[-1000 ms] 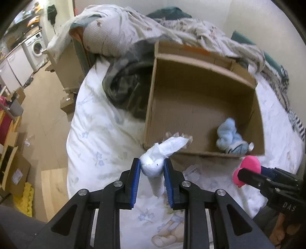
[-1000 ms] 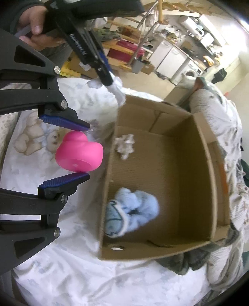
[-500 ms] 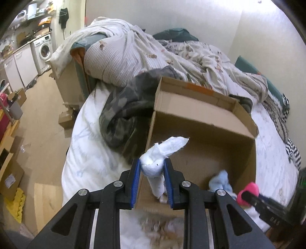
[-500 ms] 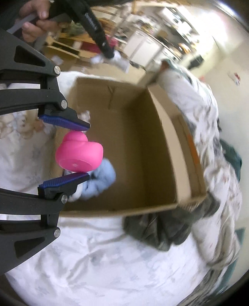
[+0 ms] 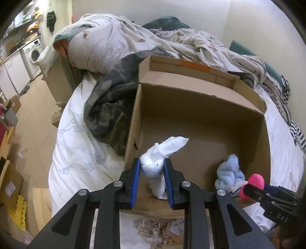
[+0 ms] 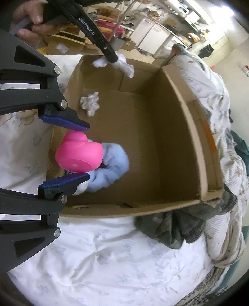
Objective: Organize soft objects
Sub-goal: 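Carry the white sock and pink toy into the box and release both, then lift both open grippers out of the box and move back over the bed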
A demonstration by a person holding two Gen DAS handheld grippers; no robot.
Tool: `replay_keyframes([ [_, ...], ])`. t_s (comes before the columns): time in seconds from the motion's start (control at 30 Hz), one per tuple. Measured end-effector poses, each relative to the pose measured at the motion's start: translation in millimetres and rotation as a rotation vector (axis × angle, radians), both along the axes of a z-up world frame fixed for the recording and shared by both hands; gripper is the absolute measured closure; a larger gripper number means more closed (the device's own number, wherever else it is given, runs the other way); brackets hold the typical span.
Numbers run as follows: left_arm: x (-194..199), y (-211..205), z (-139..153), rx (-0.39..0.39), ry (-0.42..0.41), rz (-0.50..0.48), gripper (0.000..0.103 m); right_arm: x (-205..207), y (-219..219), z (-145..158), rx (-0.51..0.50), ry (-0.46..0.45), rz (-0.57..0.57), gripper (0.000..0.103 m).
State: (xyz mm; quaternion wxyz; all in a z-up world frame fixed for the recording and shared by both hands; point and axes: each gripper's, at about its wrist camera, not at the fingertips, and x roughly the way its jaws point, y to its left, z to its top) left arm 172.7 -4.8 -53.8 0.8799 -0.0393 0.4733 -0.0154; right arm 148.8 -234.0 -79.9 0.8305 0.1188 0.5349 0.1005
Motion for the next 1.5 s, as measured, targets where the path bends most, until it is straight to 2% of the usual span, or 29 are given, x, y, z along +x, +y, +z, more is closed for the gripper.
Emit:
replay_keyframes([
  [0.37, -1.0, 3.8, -3.1, -0.012, 0.014, 0.026, 0.081, -3.2, 8.9, -4.2, -0.023, 0.015, 0.025, 0.055],
  [0.8, -2.1, -1.2, -6.1, -0.013, 0.038, 0.001, 0.079, -3.7, 11.0, -5.2, -0.035, 0.012, 0.035, 0.055],
  [0.9, -2.4, -2.9, -5.8, -0.007, 0.041, -0.008, 0.066, -3.7, 11.6, -6.5, -0.036, 0.015, 0.034, 0.055],
  [0.97, -3.1, -3.2, -4.2, -0.011, 0.037, -0.009, 0.047, -3.4, 11.6, -6.7, -0.037, 0.016, 0.033, 0.055],
  [1.03, -4.3, -3.6, -2.2, -0.014, 0.028, -0.007, 0.038, -3.5, 11.6, -7.0, -0.037, 0.016, 0.034, 0.055],
  [1.3, -5.6, -8.6, -2.4, 0.027, 0.028, -0.021, 0.035, -3.2, 13.2, -10.8, -0.031, 0.034, 0.044, 0.055],
  [1.37, -6.1, -8.8, -2.0, 0.031, 0.025, -0.021, 0.035, -3.1, 14.8, -12.2, -0.016, 0.043, 0.050, 0.051],
  [1.43, -5.7, -8.3, -2.2, 0.035, 0.025, -0.018, 0.035, -3.0, 14.7, -9.2, -0.011, 0.031, 0.039, 0.029],
  [1.5, -6.0, -7.8, -2.7, 0.034, 0.027, -0.016, 0.035, -4.1, 12.4, -1.5, -0.006, -0.011, 0.022, 0.023],
])
